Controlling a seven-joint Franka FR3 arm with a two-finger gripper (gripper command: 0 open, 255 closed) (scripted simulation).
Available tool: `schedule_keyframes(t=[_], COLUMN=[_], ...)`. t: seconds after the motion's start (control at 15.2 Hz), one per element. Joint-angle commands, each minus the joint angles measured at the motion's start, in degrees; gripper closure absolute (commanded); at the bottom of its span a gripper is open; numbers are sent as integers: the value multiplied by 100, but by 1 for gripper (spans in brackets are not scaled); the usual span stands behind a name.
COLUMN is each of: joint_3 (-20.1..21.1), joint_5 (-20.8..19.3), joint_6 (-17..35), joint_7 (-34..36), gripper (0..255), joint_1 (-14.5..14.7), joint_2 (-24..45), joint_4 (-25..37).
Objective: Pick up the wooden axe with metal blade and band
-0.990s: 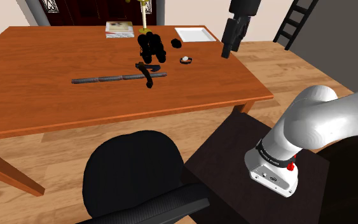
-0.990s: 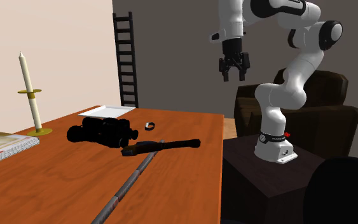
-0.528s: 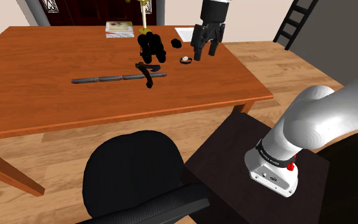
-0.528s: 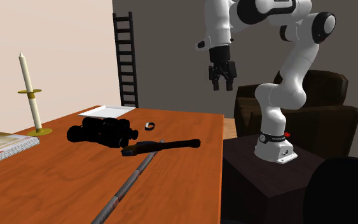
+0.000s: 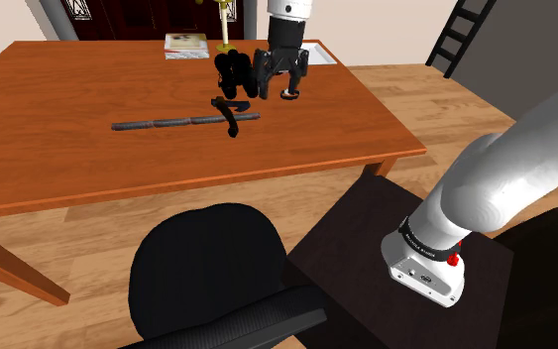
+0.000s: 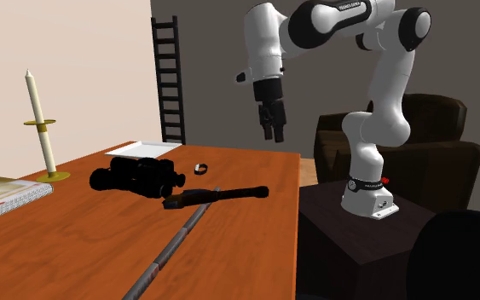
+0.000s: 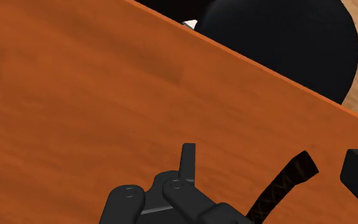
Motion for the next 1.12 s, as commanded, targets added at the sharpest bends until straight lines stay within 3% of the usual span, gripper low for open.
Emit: schedule_keyframes(t=[0.0, 0.86, 1.06], joint_3=[40, 6, -1], joint_5=[13, -21, -15], joint_6=[171, 564, 691], joint_7=[222, 1539, 1542], gripper=[0, 0, 0], joint_1=[-18, 19, 25], joint_2=[464, 3401, 3524], joint_4=[301, 2885, 2880])
